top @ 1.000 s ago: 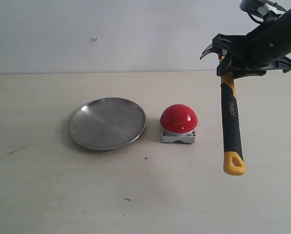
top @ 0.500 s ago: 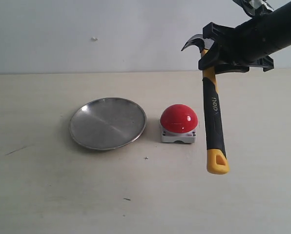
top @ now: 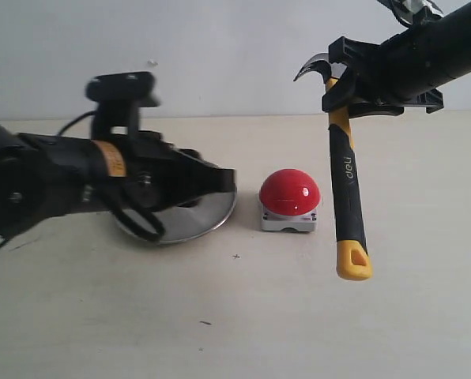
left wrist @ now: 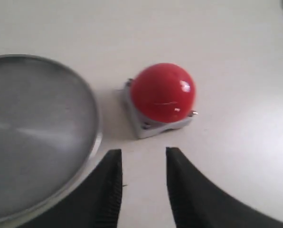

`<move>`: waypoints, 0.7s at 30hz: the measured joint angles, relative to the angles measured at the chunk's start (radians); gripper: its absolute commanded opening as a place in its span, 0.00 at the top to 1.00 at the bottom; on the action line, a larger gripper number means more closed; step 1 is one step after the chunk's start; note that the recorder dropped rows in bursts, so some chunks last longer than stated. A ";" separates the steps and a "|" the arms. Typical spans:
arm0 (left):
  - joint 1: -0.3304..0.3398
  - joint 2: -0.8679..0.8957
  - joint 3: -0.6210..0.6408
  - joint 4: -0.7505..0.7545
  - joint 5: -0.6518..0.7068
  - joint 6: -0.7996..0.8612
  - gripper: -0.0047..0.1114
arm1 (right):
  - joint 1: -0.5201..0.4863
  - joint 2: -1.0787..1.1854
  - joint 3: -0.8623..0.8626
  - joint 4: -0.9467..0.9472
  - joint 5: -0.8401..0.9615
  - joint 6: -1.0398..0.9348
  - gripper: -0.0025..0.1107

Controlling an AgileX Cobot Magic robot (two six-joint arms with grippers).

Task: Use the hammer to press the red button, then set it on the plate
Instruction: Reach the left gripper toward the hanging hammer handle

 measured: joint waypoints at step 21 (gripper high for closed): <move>0.313 0.095 -0.277 -0.521 0.528 0.486 0.49 | 0.000 0.000 0.000 0.000 0.021 -0.017 0.98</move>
